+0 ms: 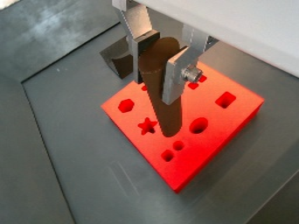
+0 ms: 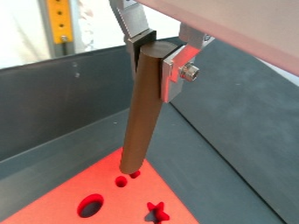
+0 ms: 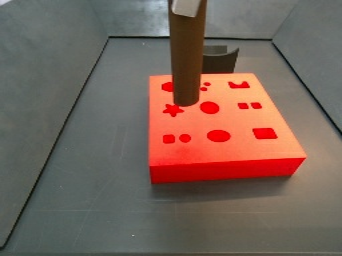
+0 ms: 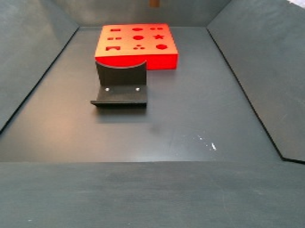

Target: Insert the oval object.

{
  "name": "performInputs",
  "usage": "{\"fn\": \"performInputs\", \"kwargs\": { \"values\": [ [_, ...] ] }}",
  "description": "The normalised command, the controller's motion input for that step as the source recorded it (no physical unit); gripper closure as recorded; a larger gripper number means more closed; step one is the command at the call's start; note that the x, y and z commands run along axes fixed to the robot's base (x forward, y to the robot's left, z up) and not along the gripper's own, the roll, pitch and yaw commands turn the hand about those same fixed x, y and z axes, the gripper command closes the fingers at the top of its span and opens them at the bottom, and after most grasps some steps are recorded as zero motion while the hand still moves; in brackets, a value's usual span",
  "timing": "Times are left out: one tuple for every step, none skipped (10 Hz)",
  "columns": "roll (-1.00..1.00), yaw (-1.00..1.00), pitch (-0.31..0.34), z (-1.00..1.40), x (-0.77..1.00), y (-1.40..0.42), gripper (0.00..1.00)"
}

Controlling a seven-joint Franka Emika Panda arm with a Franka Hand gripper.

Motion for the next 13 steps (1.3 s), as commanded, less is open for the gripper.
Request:
{"fn": "performInputs", "kwargs": {
  "values": [
    [0.21, -0.29, 0.5, 0.0, 0.06, 0.0, 1.0],
    [0.22, -0.28, 0.5, 0.0, 0.09, 0.0, 1.0],
    [0.22, -0.29, 0.499, 0.0, 0.08, 0.0, 1.0],
    [0.02, -0.34, 0.051, 0.0, 0.05, 0.0, 1.0],
    [0.0, 0.0, -0.043, 0.0, -0.04, 0.0, 1.0],
    [0.01, 0.0, 0.0, 0.0, 0.0, 0.0, 1.0],
    [-0.15, -0.3, 0.154, 0.0, 0.6, 0.08, 1.0],
    [-0.5, -0.32, 0.0, -0.05, 0.47, 0.16, 1.0],
    [-0.5, -0.29, 0.0, -0.04, 0.41, 0.21, 1.0],
    [-0.46, -0.26, 0.043, -0.11, 0.51, 0.21, 1.0],
    [-0.5, -0.26, 0.004, -0.09, 0.54, 0.18, 1.0],
    [-0.4, -0.05, 0.094, -0.1, 0.43, 0.27, 1.0],
    [-0.02, 0.0, -0.01, 0.0, 0.0, 0.0, 1.0]
  ]
}}
